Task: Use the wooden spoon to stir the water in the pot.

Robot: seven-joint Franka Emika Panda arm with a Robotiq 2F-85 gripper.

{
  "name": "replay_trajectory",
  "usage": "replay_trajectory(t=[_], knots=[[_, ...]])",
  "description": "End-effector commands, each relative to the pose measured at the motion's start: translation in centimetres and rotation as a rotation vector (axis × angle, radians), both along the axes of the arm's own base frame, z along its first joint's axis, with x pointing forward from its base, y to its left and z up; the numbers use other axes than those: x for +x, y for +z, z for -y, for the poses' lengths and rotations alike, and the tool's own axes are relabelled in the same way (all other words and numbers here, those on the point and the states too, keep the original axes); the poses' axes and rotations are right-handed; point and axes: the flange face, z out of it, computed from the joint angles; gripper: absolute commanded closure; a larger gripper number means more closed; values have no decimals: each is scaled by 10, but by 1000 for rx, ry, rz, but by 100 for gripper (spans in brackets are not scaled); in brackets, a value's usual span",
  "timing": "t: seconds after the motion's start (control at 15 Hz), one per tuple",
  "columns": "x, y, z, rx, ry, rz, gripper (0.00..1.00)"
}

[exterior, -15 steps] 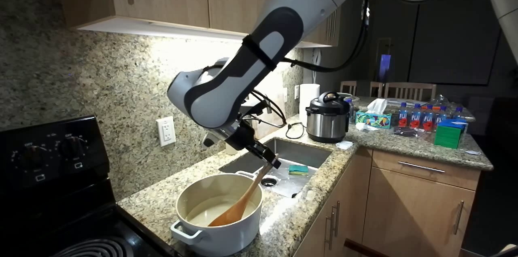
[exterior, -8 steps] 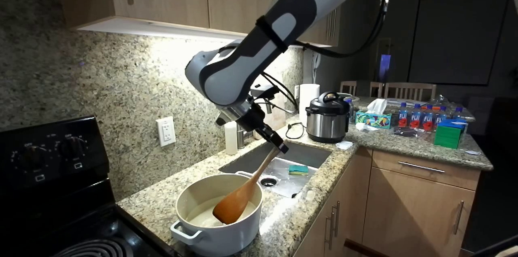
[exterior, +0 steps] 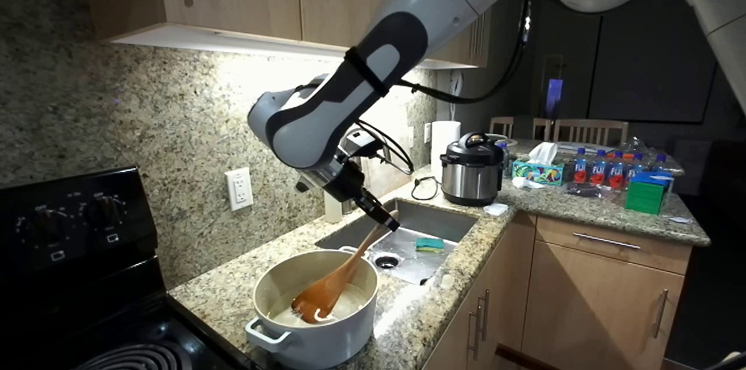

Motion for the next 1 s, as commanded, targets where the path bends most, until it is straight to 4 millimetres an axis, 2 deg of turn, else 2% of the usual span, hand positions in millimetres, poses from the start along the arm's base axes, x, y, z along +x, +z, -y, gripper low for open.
replay_trajectory(t=[0.0,0.2,0.47,0.73,0.93], knots=[[4,-13,-19,-61,-5,3,91],[0,-23,-34,-86,47,-40,91],[-21,-31,-43,-118,165,-133,91],[-31,-25,-31,-151,203,-170,91],[-25,-15,-16,-159,121,-138,91]])
